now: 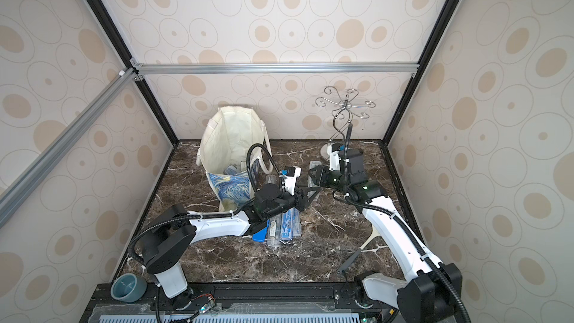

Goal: Put the compass set into the canvas bag
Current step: Pick up the compass set at the center of the board.

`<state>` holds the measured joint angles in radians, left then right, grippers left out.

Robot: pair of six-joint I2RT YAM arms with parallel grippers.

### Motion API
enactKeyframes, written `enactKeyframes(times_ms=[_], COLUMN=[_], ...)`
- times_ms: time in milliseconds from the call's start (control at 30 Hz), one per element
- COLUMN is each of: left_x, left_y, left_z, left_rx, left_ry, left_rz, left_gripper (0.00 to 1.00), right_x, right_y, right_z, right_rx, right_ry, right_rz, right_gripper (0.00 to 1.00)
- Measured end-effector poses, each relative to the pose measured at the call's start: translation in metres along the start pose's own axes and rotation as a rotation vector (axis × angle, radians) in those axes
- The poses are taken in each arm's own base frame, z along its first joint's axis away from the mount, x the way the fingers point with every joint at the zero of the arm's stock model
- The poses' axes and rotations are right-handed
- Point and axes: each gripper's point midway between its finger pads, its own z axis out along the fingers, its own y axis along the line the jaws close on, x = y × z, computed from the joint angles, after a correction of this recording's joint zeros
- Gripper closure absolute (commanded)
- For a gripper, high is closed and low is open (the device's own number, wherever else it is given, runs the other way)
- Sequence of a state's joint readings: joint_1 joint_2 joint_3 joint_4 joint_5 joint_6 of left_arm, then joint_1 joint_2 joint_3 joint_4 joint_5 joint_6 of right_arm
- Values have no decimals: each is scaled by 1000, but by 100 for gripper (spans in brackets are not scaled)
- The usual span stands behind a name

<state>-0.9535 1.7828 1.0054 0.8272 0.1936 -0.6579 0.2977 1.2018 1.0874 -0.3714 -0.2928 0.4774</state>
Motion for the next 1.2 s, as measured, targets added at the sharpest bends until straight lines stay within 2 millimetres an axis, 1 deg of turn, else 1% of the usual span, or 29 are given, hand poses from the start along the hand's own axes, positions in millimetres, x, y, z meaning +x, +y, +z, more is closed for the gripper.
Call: enactKeyframes(times_ms=[67, 167, 233, 400, 467, 500, 533, 633, 700, 800, 900, 1067, 1133, 1200], left_x=[4, 7, 7, 5, 5, 5, 5, 5, 4, -1, -12, -39, -53, -71], left_y=[1, 4, 7, 7, 7, 7, 7, 6, 5, 3, -1, -9, -6, 1], left_z=[2, 3, 3, 3, 3, 3, 3, 4, 5, 10, 18, 32, 34, 33], left_rx=[4, 0, -3, 0, 1, 0, 1, 4, 4, -7, -32, -98, -156, -222], left_ry=[8, 13, 13, 7, 7, 7, 7, 10, 12, 27, 42, 80, 84, 79], left_rz=[-9, -28, -38, -48, -49, -50, -50, -47, -45, -35, -9, 82, 116, 145], left_gripper=[73, 79, 81, 83, 84, 84, 85, 85, 85, 85, 85, 85, 85, 85], right_x=[-1, -1, -2, -4, -4, -4, -4, -5, -6, -10, -15, -30, -31, -27], right_y=[1, 1, 2, 3, 3, 3, 3, 1, -5, -17, -28, -31, -34, -40], right_z=[-1, -2, -4, -5, -5, -5, -5, -5, -5, -12, -28, -60, -70, -78], right_rx=[-2, -3, -8, -13, -13, -13, -13, 0, 33, 112, 184, 249, 273, 296], right_ry=[-3, -7, -14, -22, -22, -22, -22, -27, -37, -75, -132, -247, -279, -298], right_rz=[-1, -5, -9, -13, -14, -14, -15, -19, -22, -26, -40, -71, -82, -90], right_gripper=[59, 59, 59, 58, 56, 53, 47, 20, 2, 0, 0, 0, 0, 0])
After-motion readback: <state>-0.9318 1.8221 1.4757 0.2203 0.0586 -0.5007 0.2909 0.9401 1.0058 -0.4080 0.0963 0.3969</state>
